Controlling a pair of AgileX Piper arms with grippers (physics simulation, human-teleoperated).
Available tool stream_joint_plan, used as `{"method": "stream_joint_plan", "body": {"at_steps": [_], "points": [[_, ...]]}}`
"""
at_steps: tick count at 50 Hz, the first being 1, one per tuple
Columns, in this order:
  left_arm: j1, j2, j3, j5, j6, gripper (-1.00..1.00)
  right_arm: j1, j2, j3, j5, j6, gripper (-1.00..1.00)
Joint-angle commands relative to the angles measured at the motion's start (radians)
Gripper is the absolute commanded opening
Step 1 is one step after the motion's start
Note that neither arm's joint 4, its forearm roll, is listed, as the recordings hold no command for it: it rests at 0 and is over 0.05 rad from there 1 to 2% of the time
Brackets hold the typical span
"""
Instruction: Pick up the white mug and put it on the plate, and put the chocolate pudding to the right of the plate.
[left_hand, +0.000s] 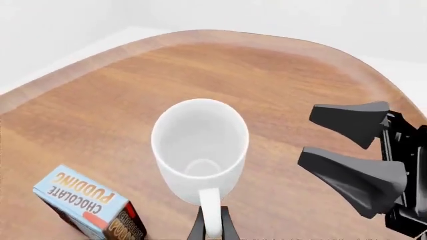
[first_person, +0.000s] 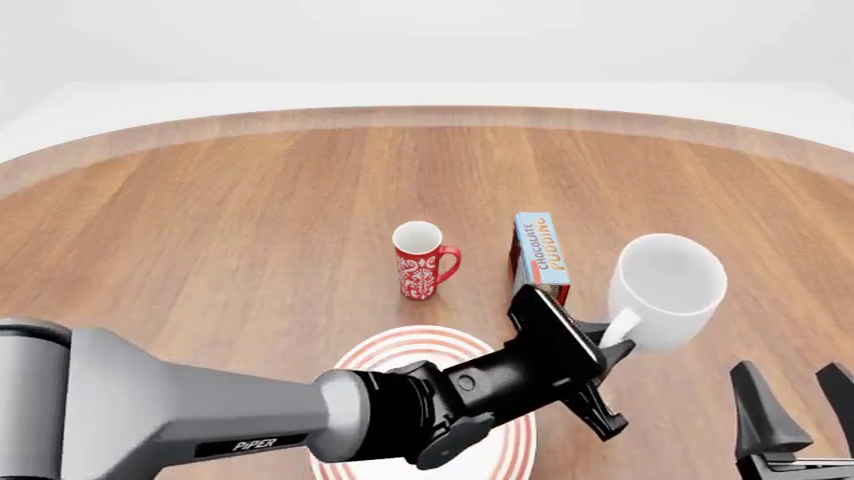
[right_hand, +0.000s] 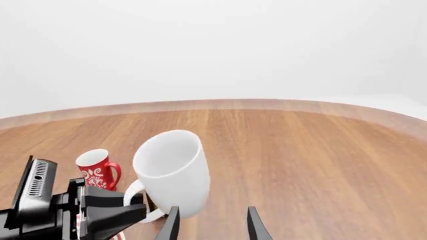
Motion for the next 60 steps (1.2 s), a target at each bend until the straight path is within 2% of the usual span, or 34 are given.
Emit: {"method": "stream_joint_plan", "body": {"at_steps": [1,11,12,58,59,60], "points": [[-0.005,-0.04,0.03,-0.01,0.008,-1.0,0.0,0.001,0.0,-0.001,0.0,1.0],[-0.005,-0.04,0.03,-0.01,0.008,-1.0,0.0,0.001,0.0,-0.001,0.0,1.0],[-0.019,-0.114,0.094,-0.02,0.017,-1.0,0.0,-0.006,-0.001,0.006,-0.001,1.0],[-0.019,-0.115,0.095,-0.02,0.017,-1.0,0.0,-0.007,-0.001,0.007,-0.001,1.0],[0.003,-0.515,0.45,-0.016,0.055,-1.0,0.0,-0.018,-0.002,0.015,-0.008,1.0],[0.005,-0.54,0.456,-0.015,0.056,-1.0,0.0,-0.018,-0.002,0.015,-0.008,1.0]]}}
